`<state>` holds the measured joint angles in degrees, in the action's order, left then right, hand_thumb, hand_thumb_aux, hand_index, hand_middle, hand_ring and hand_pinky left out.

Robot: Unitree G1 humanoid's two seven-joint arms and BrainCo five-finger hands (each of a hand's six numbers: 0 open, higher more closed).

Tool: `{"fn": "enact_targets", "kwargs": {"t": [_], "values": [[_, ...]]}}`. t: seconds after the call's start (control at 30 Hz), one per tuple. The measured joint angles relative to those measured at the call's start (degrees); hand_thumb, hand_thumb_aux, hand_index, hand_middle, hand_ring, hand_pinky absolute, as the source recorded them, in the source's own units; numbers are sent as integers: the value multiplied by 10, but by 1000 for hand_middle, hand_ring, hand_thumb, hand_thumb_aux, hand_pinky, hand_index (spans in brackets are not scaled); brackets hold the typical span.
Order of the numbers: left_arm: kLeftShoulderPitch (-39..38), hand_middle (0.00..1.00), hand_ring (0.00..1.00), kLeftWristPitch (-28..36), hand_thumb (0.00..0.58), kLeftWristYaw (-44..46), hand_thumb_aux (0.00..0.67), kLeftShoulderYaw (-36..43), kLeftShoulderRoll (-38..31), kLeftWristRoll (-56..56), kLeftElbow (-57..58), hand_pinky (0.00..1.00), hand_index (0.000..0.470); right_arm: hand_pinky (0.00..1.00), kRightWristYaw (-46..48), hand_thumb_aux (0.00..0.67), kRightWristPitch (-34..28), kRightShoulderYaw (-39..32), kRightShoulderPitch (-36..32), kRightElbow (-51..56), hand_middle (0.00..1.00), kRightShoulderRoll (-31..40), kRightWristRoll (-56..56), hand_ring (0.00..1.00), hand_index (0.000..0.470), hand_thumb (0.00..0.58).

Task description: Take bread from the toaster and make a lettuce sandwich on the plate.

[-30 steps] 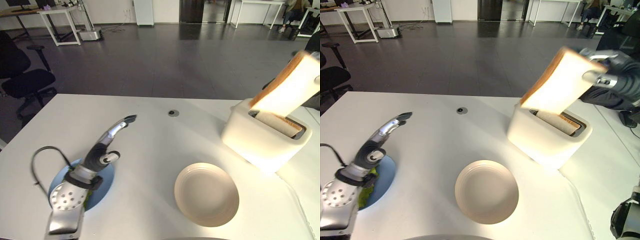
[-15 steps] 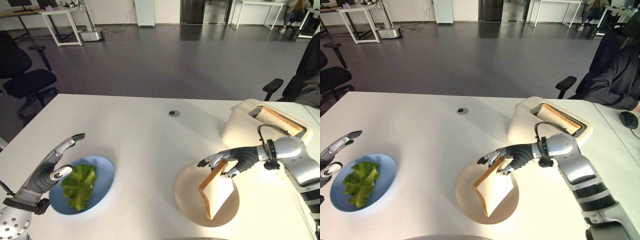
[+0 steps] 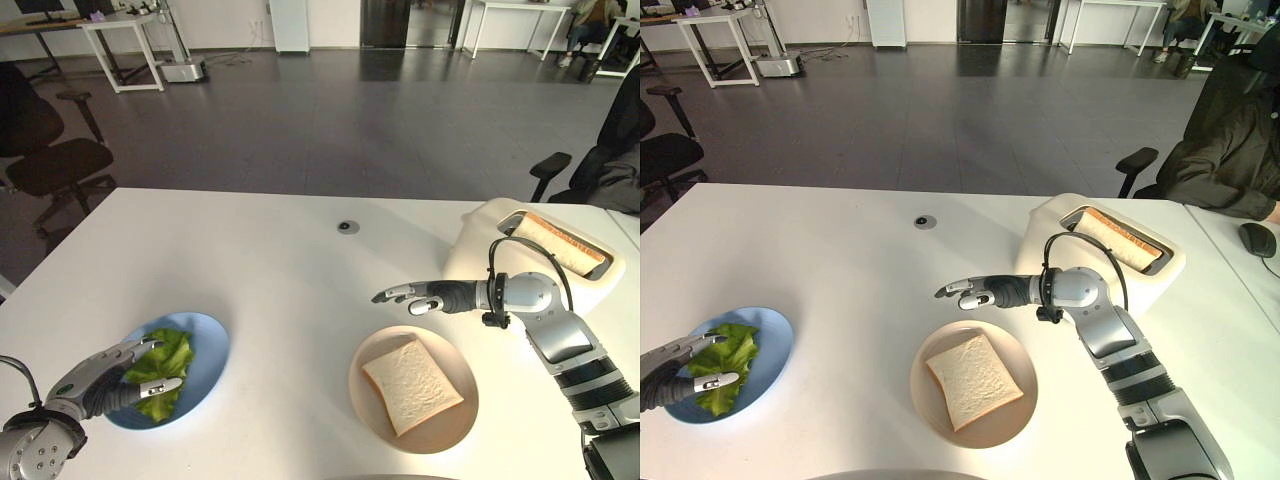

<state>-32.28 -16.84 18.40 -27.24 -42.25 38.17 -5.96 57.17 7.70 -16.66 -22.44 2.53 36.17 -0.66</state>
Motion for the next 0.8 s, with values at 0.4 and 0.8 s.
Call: {"fn": "enact_targets", "kwargs": {"t": [0.4, 0.8], "values": [[57, 0, 0, -21, 460, -168, 365, 71, -42, 79, 91, 0, 256, 0, 0, 0, 12, 16, 28, -18, 0, 0, 8, 0, 0, 0], [78, 0, 0, -31, 458, -178, 363, 107, -51, 45, 94, 0, 254, 0, -4, 0, 16, 17, 38, -21, 0, 0, 8, 0, 0, 0]]}}
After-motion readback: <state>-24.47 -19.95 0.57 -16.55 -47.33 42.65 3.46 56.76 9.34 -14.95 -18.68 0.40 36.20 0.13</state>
